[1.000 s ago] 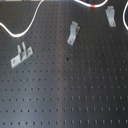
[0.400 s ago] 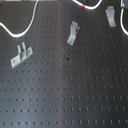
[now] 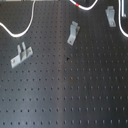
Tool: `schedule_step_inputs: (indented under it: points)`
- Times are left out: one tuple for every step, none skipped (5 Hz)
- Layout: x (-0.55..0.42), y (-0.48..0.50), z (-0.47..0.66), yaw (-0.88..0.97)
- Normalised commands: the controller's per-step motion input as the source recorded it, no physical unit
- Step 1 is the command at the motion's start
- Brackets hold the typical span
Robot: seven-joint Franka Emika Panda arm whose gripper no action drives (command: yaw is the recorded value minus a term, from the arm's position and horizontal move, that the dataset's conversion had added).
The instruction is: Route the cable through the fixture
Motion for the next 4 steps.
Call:
schedule_step_inputs:
  points:
    - [-0.203,0.167,0.29,-0.57]
    - [-0.181,0.134,0.23,-0.57]
    - [-0.080,0.264,0.25,-0.48]
    - [-0.023,0.175,0.36,-0.38]
